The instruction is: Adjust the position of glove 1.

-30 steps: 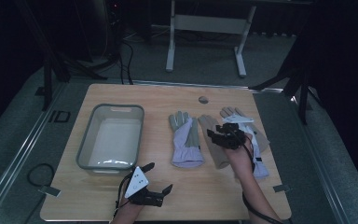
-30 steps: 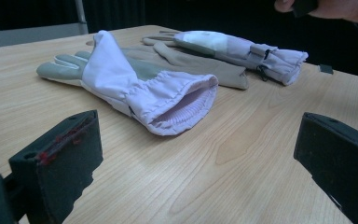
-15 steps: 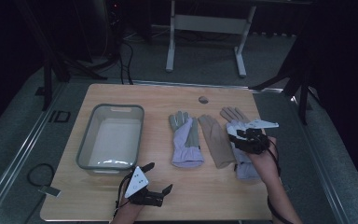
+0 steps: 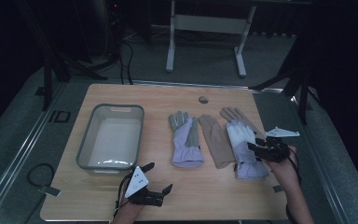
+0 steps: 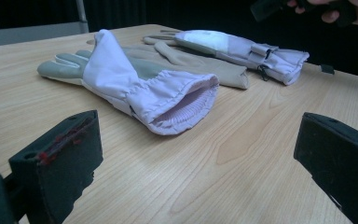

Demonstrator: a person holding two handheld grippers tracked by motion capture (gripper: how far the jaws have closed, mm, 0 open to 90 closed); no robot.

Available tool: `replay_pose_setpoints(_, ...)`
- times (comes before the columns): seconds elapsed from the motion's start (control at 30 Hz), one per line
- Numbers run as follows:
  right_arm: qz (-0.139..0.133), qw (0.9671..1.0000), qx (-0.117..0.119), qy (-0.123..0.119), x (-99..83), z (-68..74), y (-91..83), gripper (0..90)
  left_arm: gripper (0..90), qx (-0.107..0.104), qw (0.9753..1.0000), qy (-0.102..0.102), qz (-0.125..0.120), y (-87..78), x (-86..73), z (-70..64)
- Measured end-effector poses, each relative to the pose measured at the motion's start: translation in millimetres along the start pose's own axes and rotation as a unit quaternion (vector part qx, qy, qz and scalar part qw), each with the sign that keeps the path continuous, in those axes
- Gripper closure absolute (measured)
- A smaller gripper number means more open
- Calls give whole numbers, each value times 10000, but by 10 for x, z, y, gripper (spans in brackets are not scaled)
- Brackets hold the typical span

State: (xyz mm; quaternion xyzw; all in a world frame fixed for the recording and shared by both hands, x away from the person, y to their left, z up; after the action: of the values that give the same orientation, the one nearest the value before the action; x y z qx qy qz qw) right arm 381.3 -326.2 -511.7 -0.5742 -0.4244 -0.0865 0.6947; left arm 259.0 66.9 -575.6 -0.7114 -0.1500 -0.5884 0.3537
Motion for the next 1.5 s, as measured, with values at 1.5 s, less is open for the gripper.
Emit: replay_pose_setpoints(1.5, 289, 9983, 453, 234, -219, 16, 84, 804, 11, 42, 10000, -30, 14, 1, 0, 5)
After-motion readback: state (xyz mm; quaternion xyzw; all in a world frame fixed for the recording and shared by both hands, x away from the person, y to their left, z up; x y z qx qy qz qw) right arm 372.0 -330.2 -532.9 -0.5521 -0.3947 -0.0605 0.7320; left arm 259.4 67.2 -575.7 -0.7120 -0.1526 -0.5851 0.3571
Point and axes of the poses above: each handheld gripper's, and its own axes: y roughly forward along the jaws, x roughly out of its top, z roughly to its left, the point moved 5 cm from there along y, roughly forward along the jaws, and after that the axes turned 4 degrees about z, right-handed, at the moved point
